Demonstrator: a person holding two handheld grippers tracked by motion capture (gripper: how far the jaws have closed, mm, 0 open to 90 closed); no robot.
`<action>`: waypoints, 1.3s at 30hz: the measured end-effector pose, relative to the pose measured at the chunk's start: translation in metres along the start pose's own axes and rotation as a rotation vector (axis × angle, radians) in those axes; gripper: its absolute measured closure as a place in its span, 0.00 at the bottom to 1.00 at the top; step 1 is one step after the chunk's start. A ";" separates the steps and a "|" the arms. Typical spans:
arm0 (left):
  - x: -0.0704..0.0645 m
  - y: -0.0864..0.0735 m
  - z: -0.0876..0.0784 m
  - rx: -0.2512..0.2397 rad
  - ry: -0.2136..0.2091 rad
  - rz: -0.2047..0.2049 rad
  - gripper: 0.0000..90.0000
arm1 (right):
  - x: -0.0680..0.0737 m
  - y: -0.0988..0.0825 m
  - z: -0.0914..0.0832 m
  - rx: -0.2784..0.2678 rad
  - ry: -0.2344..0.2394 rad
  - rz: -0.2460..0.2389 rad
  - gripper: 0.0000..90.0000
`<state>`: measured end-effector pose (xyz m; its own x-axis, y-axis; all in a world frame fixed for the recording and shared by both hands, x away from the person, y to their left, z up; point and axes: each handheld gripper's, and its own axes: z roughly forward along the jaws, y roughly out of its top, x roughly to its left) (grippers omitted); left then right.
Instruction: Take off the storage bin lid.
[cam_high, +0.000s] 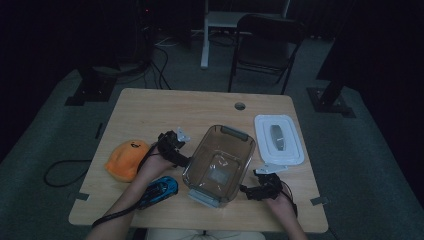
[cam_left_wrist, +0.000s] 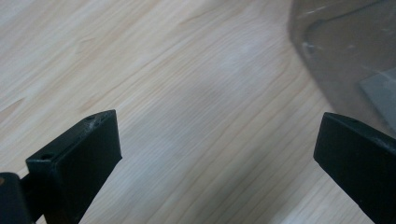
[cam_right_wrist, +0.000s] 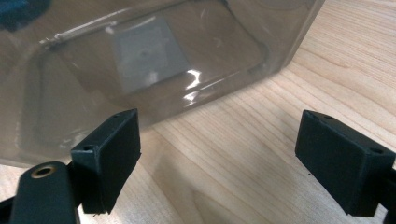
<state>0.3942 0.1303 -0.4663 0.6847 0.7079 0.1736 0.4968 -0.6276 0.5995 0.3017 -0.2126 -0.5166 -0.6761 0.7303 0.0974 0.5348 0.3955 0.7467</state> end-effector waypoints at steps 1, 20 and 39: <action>0.003 -0.002 -0.002 -0.002 0.002 -0.010 0.01 | 0.000 -0.001 0.000 0.002 -0.001 0.003 0.15; 0.019 -0.035 -0.061 -0.123 -0.017 -0.080 0.01 | -0.022 -0.026 -0.029 -0.039 -0.093 0.045 0.15; 0.057 -0.104 -0.106 -0.021 0.182 -0.238 0.01 | -0.026 -0.048 -0.045 -0.008 -0.165 0.046 0.15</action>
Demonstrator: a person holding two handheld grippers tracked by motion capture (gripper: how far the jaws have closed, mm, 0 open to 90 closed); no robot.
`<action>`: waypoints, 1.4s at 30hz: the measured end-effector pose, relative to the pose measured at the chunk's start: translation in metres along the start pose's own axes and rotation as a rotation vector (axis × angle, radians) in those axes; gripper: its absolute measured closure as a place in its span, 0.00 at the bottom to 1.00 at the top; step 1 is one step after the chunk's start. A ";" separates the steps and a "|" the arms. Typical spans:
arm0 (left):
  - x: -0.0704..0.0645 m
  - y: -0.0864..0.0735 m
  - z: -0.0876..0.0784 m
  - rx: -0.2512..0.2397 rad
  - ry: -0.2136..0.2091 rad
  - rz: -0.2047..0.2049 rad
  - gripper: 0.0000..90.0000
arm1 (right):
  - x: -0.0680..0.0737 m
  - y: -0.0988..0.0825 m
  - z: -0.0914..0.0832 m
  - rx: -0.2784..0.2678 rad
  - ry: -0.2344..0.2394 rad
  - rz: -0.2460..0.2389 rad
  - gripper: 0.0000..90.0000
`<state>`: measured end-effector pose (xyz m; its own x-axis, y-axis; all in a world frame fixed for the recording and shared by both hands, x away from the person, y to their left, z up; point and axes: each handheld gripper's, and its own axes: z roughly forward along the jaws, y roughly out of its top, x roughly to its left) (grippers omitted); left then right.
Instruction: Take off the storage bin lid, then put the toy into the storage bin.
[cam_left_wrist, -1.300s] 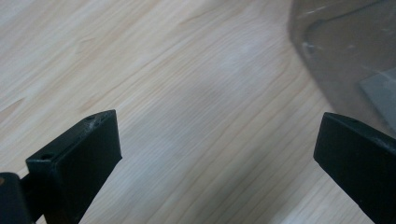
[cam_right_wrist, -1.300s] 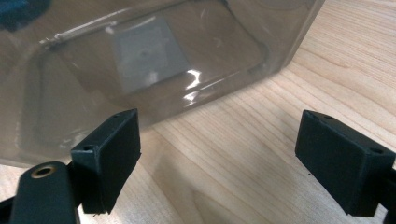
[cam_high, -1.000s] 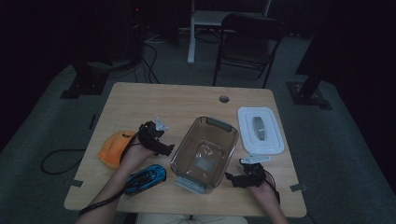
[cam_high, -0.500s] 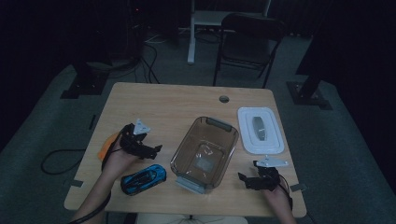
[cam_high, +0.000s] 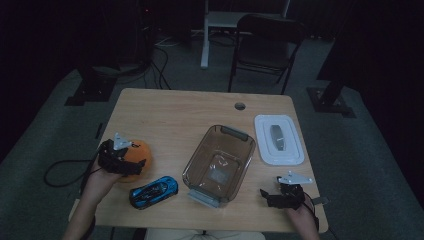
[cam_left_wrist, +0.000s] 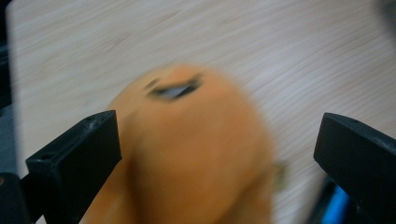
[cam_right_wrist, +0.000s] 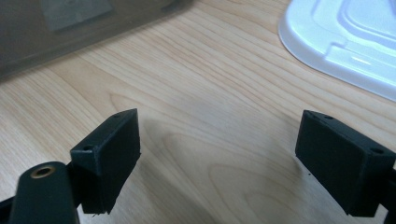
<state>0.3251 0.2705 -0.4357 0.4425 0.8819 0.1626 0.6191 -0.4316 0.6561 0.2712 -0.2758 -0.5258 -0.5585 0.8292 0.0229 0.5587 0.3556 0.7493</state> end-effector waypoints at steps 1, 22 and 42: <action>0.003 -0.003 0.001 0.008 -0.009 -0.009 0.01 | -0.001 -0.001 -0.001 0.003 -0.004 0.003 0.15; 0.017 -0.035 0.034 0.023 -0.031 -0.099 0.00 | -0.004 -0.005 -0.004 0.028 -0.036 0.027 0.16; 0.025 -0.036 0.013 -0.005 -0.066 -0.107 0.67 | -0.004 -0.005 -0.004 0.028 -0.036 0.028 0.16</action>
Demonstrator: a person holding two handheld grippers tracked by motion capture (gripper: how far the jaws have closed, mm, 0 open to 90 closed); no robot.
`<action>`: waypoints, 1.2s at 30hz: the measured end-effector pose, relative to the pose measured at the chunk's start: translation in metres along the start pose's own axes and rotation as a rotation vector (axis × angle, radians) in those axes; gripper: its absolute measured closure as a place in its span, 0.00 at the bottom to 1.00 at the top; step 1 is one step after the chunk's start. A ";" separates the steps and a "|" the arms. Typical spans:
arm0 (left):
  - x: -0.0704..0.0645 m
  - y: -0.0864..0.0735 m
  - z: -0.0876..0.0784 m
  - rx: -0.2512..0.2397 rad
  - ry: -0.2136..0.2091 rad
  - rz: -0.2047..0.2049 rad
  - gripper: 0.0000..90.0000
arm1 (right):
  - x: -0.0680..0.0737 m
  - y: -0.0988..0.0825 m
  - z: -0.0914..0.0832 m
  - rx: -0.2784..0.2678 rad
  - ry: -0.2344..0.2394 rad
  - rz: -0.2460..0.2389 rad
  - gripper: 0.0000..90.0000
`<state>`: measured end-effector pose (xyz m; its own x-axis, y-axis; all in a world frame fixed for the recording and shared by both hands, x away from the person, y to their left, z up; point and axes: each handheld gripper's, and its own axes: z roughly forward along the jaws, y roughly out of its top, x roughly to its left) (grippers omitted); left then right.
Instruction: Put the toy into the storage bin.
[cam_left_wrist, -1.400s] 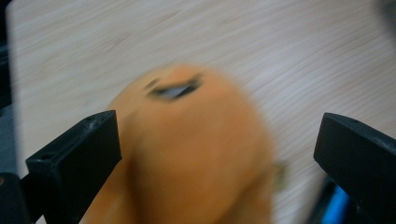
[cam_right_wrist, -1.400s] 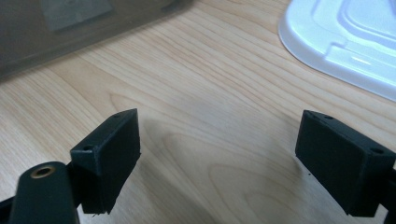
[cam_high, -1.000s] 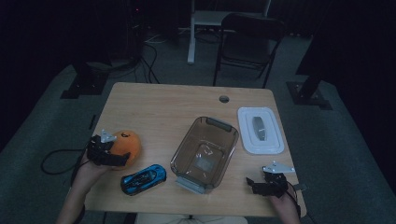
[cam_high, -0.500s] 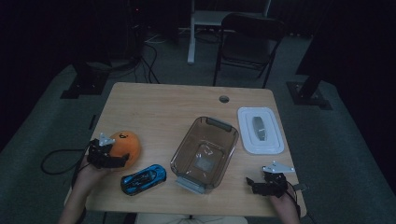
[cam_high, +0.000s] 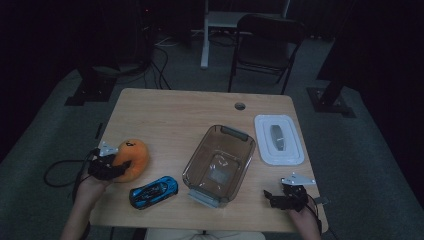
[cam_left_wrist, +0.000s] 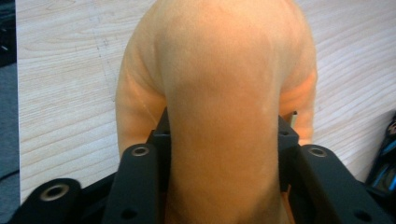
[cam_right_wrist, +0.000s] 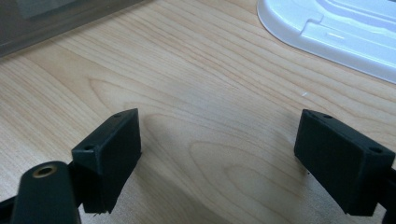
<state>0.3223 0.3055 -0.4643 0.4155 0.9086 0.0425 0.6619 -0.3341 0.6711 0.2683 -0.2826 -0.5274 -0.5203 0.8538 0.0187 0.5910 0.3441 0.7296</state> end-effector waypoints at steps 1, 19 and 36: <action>0.000 0.001 -0.001 -0.003 -0.001 -0.003 0.68 | 0.000 0.000 0.000 0.000 -0.001 0.000 0.16; -0.010 0.034 -0.023 -0.046 -0.060 0.055 0.71 | 0.000 0.000 0.000 -0.001 0.001 0.003 0.16; -0.047 0.091 -0.037 -0.094 -0.162 0.187 0.70 | 0.001 0.000 0.001 0.004 -0.010 -0.010 0.15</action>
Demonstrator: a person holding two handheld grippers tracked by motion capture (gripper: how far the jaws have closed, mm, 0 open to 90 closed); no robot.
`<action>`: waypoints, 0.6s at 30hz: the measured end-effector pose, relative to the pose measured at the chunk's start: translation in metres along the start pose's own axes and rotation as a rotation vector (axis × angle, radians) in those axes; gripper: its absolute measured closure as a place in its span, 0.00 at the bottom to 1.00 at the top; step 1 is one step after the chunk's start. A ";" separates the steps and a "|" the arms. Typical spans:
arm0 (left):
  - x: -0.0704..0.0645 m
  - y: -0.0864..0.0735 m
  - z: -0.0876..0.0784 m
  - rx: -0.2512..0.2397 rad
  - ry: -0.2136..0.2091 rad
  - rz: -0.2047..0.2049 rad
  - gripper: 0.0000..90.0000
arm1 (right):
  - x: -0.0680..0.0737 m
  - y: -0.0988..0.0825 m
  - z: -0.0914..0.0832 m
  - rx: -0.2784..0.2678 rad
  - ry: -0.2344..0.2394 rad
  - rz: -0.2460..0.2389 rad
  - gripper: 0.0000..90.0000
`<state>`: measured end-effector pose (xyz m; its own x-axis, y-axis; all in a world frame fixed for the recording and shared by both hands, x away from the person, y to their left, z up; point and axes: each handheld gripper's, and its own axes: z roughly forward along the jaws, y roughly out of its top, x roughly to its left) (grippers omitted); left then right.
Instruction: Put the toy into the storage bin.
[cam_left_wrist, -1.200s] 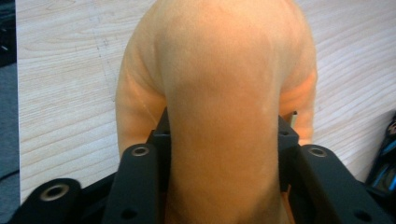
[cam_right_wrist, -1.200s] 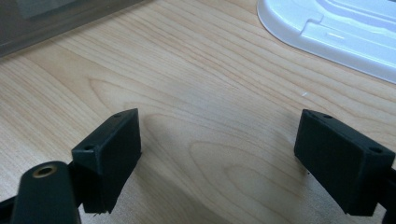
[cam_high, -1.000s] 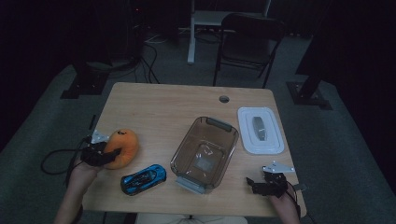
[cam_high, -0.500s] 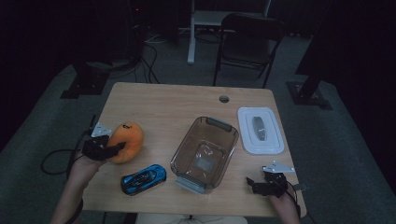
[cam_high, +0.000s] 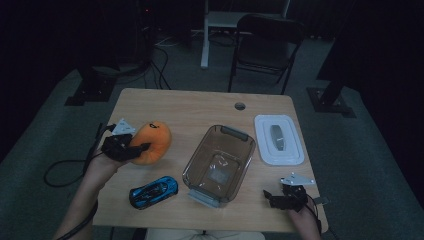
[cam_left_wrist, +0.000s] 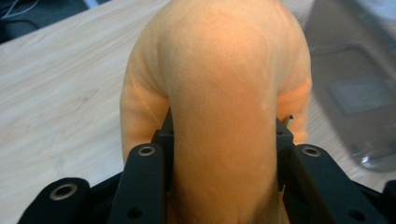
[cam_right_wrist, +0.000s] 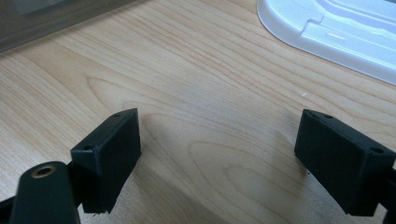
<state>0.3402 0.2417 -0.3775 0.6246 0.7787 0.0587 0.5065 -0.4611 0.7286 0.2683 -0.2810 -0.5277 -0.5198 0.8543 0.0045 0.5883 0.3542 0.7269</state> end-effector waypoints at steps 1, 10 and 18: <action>-0.002 0.004 0.000 -0.002 0.000 0.011 0.70 | 0.000 0.000 0.000 0.000 0.000 0.000 0.15; -0.020 0.041 -0.001 -0.027 -0.050 0.098 0.70 | 0.000 0.000 0.000 -0.001 0.000 0.002 0.15; -0.039 0.069 0.002 -0.052 -0.113 0.178 0.70 | 0.000 0.000 0.000 -0.001 0.000 0.001 0.16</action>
<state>0.3520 0.1782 -0.3308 0.7658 0.6327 0.1151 0.3521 -0.5623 0.7482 0.2684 -0.2810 -0.5277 -0.5193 0.8546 0.0053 0.5884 0.3530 0.7275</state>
